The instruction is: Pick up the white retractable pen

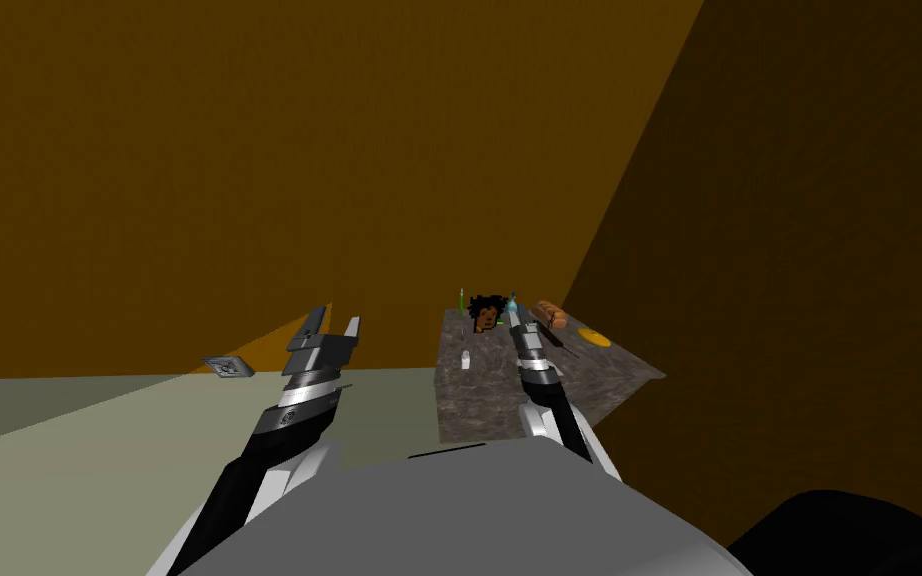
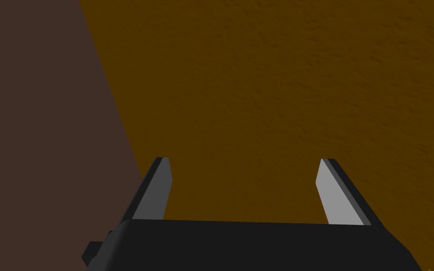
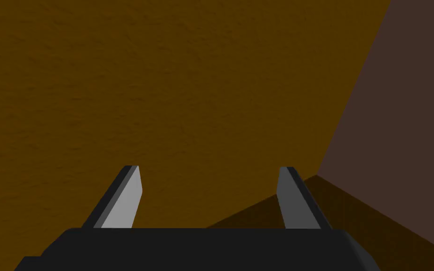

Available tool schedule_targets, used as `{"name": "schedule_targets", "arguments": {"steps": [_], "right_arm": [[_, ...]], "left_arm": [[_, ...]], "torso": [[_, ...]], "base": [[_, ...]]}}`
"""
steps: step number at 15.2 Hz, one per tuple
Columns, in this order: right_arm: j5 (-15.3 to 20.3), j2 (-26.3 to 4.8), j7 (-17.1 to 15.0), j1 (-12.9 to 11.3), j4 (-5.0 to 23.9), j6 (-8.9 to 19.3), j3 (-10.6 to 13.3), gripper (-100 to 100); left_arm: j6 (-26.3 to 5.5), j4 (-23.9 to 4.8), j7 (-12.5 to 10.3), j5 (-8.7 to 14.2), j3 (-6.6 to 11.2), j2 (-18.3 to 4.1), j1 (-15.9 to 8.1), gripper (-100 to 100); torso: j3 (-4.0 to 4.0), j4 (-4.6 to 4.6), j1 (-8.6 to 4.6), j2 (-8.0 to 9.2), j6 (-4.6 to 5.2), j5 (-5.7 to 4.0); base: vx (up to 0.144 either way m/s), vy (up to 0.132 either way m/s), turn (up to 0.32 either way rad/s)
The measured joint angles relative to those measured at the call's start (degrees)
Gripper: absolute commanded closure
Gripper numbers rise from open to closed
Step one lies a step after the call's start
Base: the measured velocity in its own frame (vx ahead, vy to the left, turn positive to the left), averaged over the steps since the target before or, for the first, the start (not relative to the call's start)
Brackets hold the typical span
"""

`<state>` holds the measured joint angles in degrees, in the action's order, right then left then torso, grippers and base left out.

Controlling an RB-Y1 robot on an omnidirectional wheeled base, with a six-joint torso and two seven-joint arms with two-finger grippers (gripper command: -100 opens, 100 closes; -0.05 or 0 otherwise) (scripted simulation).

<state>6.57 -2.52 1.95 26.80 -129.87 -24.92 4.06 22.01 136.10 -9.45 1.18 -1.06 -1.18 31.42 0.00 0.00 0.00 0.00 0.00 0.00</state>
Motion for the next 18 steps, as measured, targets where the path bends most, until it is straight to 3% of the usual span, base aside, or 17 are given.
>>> {"name": "schedule_targets", "arguments": {"steps": [5, 18], "right_arm": [[-0.43, -4.55, -2.11, -1.2, -0.04, 3.71, -0.4, -100], [-3.51, -11.82, -9.39, -4.1, 1.25, 15.78, -2.19, -100]], "left_arm": [[0.0, 0.0, 0.0, 0.0, -0.02, 0.02, -0.01, 0], [0.0, 0.0, 0.0, 0.0, -0.01, 0.02, 0.0, 0]], "torso": [[0.07, 0.02, 0.85, 0.13, -0.01, 0.18], [-0.01, 0.0, 0.67, -0.02, -0.01, 0.15]], "base": [[-0.028, 0.175, 0.001], [-0.006, 0.128, -0.013]]}}
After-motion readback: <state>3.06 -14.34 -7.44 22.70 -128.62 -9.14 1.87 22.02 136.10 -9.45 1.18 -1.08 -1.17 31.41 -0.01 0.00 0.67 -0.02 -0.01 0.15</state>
